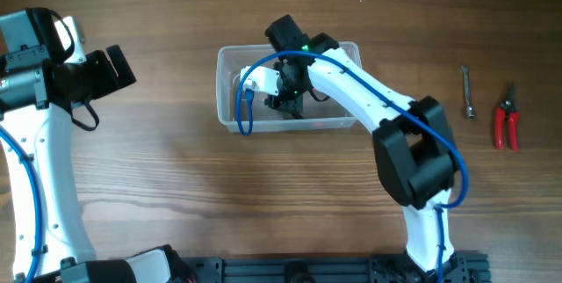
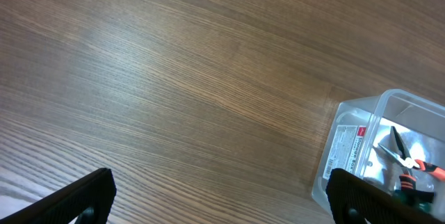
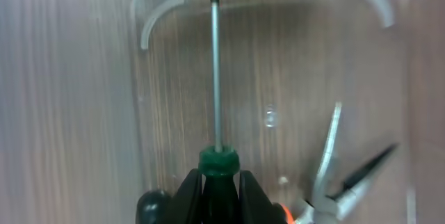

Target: Pack container

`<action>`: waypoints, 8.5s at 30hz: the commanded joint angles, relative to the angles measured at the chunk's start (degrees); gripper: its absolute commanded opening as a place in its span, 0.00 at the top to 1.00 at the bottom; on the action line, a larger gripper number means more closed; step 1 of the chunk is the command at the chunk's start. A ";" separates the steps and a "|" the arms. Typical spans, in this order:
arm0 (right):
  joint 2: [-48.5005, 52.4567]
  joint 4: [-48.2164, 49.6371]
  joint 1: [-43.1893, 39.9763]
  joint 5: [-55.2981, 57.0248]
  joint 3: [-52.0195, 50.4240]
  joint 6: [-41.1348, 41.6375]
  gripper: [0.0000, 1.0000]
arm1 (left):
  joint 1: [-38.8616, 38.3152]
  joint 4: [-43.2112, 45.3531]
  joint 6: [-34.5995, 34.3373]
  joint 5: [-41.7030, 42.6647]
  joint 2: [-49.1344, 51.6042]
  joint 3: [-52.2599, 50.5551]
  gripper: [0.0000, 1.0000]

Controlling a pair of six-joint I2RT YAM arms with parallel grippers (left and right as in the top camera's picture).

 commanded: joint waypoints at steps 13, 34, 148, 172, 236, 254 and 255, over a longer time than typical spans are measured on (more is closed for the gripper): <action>-10.38 0.42 -1.68 11.08 5.92 22.36 0.32 | 0.17 -0.04 -0.52 0.48 0.35 0.04 0.00; -14.08 -7.80 -56.68 17.68 -8.50 36.39 0.02 | 0.15 -0.02 -0.57 0.50 0.35 0.04 0.00; -24.70 -2.08 -66.16 16.65 -21.29 40.15 0.00 | 0.13 4.26 -0.52 1.53 0.35 0.04 0.00; -7.30 7.50 -66.16 12.59 -21.59 36.15 0.06 | 0.11 4.28 -0.57 1.55 0.35 0.04 0.00; -0.83 -9.31 -7.72 -0.50 -0.33 0.13 0.61 | 0.11 2.54 -0.52 1.55 0.35 0.04 0.00; -31.87 19.78 -34.49 6.82 1.09 32.89 0.00 | -13.14 18.60 10.47 0.20 1.20 0.04 0.00; -31.87 19.50 -35.45 8.17 1.09 31.93 0.00 | -13.84 21.62 10.45 -0.31 1.20 0.04 0.00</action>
